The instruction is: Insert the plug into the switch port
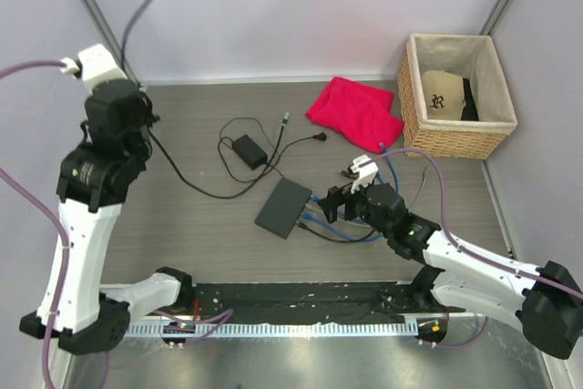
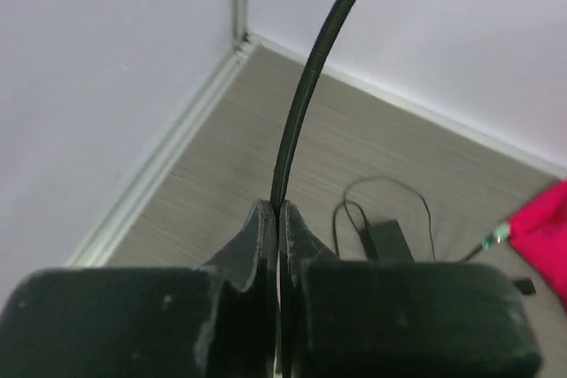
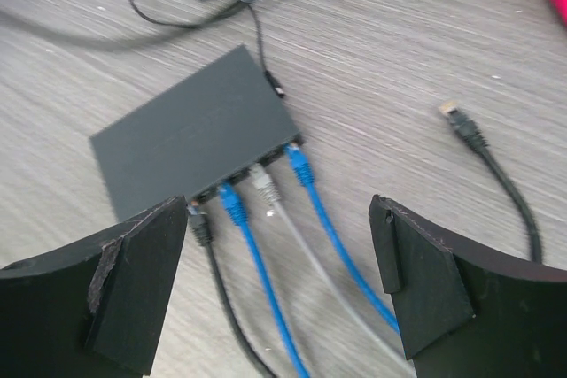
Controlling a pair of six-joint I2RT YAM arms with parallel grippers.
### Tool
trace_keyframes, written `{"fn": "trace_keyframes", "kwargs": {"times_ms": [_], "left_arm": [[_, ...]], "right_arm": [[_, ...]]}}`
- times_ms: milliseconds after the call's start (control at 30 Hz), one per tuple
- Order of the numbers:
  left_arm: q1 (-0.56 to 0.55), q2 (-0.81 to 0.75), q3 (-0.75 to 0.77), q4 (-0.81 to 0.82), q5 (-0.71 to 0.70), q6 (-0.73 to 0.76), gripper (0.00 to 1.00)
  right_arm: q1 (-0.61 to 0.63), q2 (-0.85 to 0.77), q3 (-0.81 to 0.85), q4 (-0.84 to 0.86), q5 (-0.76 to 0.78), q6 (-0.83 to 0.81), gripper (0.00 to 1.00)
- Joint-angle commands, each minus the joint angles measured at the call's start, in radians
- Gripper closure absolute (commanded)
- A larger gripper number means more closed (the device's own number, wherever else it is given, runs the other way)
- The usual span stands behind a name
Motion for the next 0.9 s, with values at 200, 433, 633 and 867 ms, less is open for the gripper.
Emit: {"fn": "trace_keyframes", "kwargs": {"times_ms": [200, 433, 633, 867], "left_arm": [[-0.142, -0.318, -0.745, 0.222, 0.474, -0.415, 1.0], [-0.361, -0.311, -0.947, 0.393, 0.501, -0.528, 1.0], [-0.519, -0.243, -1.004, 0.5, 0.426, -0.594, 1.0], [-0.607, -0.171, -0.997, 0.545, 0.369, -0.599, 1.0]], "right_arm": [[-0.002, -0.058, 0.046, 0.142, -0.078, 0.275, 0.08], [-0.001, 0.073, 0.116, 0.253, -0.033, 0.45, 0.07], [0.001, 0.244, 0.173, 0.394, -0.013, 0.556, 0.07], [-0.001, 0.414, 0.29, 0.473, -0.082, 0.61, 0.09]]}}
